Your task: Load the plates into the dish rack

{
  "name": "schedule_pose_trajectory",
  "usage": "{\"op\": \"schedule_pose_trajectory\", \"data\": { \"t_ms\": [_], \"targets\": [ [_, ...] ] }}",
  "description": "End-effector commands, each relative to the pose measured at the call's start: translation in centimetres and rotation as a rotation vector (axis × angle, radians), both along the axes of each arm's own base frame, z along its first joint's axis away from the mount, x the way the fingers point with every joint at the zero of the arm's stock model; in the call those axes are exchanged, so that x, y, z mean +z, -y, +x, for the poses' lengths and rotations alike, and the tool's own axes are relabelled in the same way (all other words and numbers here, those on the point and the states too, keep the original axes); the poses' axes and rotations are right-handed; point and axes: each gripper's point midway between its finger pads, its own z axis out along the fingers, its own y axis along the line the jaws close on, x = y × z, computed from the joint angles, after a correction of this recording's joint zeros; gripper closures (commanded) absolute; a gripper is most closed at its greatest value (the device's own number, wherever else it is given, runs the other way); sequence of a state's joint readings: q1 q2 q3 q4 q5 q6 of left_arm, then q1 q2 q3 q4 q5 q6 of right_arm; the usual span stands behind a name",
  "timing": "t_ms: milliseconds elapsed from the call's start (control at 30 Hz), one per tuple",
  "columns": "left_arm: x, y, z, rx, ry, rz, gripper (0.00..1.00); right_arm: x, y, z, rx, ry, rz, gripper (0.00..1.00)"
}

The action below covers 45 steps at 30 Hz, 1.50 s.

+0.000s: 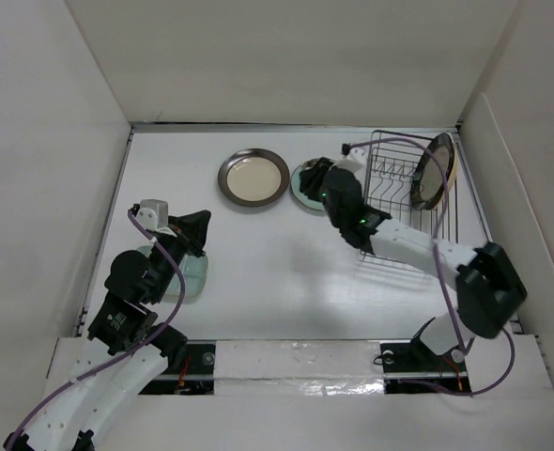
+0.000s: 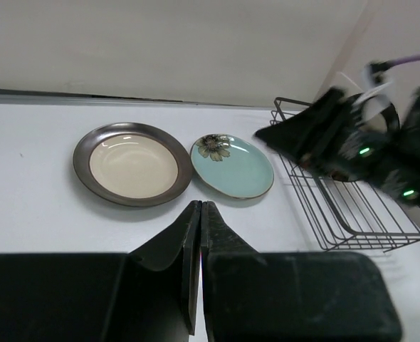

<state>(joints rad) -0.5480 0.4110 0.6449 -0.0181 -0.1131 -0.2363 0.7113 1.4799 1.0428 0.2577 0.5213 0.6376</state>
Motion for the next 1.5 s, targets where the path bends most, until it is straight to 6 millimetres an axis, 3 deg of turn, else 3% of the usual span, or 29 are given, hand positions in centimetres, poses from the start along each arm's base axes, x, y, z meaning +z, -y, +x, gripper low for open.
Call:
{"op": "schedule_pose_trajectory", "data": {
  "t_ms": [0,33,100,133,167,267,367,400,433,533,800,1000,1033,1133,1200,1300,1333,1433,1467],
  "targets": [
    [1.7,-0.3,-0.1,0.012,0.052,-0.031,1.00,-2.0,-4.9,1.8,0.011,-0.060,0.325,0.44],
    [1.7,-0.3,0.0,0.012,0.049,-0.029,0.91,-4.2,-6.4,2.5,0.029,-0.113,0.336,0.25],
    [1.6,-0.2,0.0,0.008,0.043,-0.028,0.81,-6.1,-7.0,3.3,-0.009,-0.153,0.406,0.18],
    [1.5,-0.1,0.0,0.004,0.039,-0.027,0.75,-6.7,-7.3,3.7,-0.020,-0.167,0.425,0.17],
    [1.6,0.0,-0.1,-0.003,0.042,-0.028,0.74,-8.8,-7.4,4.3,-0.048,-0.207,0.453,0.17],
    [2.0,-0.4,-0.3,0.008,0.062,-0.038,0.73,-12.0,-8.5,5.1,-0.072,-0.277,0.484,0.18],
    [1.9,-0.2,-0.3,-0.002,0.057,-0.035,0.73,-13.3,-9.3,6.1,-0.080,-0.306,0.537,0.19],
    [2.0,-0.1,-0.3,-0.007,0.059,-0.038,0.73,-15.0,-9.5,6.3,-0.089,-0.331,0.533,0.19],
    [2.1,0.0,-0.3,-0.009,0.062,-0.038,0.73,-15.4,-9.7,6.5,-0.095,-0.338,0.545,0.20],
    [1.5,0.2,-0.1,-0.015,0.044,-0.028,0.73,-17.4,-10.5,7.2,-0.119,-0.371,0.584,0.27],
    [1.8,0.0,-0.2,-0.010,0.054,-0.031,0.73,-19.6,-11.6,8.6,-0.169,-0.401,0.702,0.41],
    [1.5,-0.2,0.0,0.006,0.047,-0.022,0.73,-21.1,-12.2,9.5,-0.170,-0.425,0.750,0.62],
    [1.6,-0.2,0.0,0.008,0.050,-0.022,0.73,-21.1,-12.3,9.6,-0.171,-0.426,0.752,0.74],
    [1.4,-0.3,0.2,0.016,0.047,-0.019,0.73,-20.6,-12.4,9.7,-0.155,-0.412,0.734,0.94],
    [1.4,-0.2,0.1,0.011,0.044,-0.017,0.73,-19.7,-12.9,9.6,-0.123,-0.377,0.691,1.00],
    [1.5,-0.2,0.1,0.013,0.051,-0.020,0.73,-16.1,-13.8,8.8,-0.077,-0.275,0.607,1.00],
    [1.1,-0.2,0.3,0.013,0.040,-0.013,0.73,-13.5,-14.2,8.3,-0.049,-0.229,0.597,1.00],
    [1.4,0.0,0.1,0.003,0.044,-0.014,0.73,-9.1,-13.4,7.8,-0.015,-0.096,0.497,1.00],
    [1.5,0.0,0.1,0.002,0.047,-0.018,0.73,-4.7,-12.4,7.5,-0.004,-0.003,0.483,1.00]
  ]
}}
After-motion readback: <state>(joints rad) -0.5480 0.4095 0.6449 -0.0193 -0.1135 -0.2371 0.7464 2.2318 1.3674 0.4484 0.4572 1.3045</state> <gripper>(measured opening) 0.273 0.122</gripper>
